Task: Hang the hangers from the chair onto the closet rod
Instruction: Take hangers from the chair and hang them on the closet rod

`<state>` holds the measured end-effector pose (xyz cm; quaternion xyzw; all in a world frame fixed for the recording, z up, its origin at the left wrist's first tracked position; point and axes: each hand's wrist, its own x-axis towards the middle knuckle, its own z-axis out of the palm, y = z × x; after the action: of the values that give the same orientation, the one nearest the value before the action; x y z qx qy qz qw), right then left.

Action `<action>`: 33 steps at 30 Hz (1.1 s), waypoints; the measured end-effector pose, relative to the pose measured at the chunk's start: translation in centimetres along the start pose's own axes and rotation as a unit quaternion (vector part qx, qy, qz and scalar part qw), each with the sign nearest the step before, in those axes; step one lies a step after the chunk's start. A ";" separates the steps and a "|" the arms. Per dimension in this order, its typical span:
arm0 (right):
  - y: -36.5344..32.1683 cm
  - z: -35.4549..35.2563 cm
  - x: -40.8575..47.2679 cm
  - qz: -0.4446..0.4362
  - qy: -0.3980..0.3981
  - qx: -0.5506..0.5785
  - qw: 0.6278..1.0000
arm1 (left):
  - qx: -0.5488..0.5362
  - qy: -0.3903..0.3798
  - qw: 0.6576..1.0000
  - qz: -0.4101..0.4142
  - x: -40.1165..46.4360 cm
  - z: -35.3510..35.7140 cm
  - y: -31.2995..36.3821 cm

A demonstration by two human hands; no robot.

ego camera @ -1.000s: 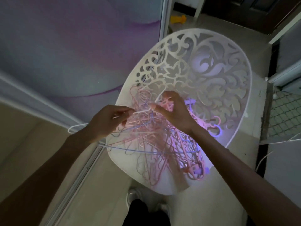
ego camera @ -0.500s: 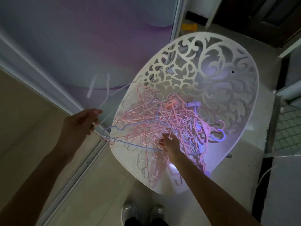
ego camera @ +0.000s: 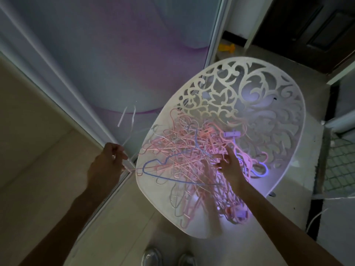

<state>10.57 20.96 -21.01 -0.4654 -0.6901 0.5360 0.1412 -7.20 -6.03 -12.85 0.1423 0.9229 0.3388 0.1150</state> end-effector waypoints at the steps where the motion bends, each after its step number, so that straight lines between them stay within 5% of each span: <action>1: -0.9 -0.3 0.2 0.033 -0.011 0.021 0.999 | -0.006 -0.006 1.000 -0.007 -0.2 0.4 0.2; 6: -2.6 1.3 1.5 0.122 0.042 0.078 0.989 | 0.028 -0.105 0.991 -0.072 -1.9 3.6 1.9; 12: -2.5 1.2 2.2 0.173 0.020 0.099 0.980 | 0.139 -0.113 0.982 -0.063 -0.6 5.2 0.0; 21: -3.3 -0.1 0.5 0.104 -0.038 0.130 0.985 | -0.100 -0.071 0.986 -0.110 1.4 5.2 -0.2; 27: -3.7 -0.1 -0.4 0.061 0.020 0.145 0.987 | -0.133 -0.077 0.983 -0.098 2.7 5.3 1.5; 33: -4.4 -0.8 -1.0 0.068 -0.006 0.187 0.980 | -0.170 -0.107 0.976 -0.089 3.7 5.3 2.3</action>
<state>9.46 20.66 -16.56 -0.4728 -0.5453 0.6670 0.1850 -8.60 0.01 -15.70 0.0734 0.8433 0.4615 0.2655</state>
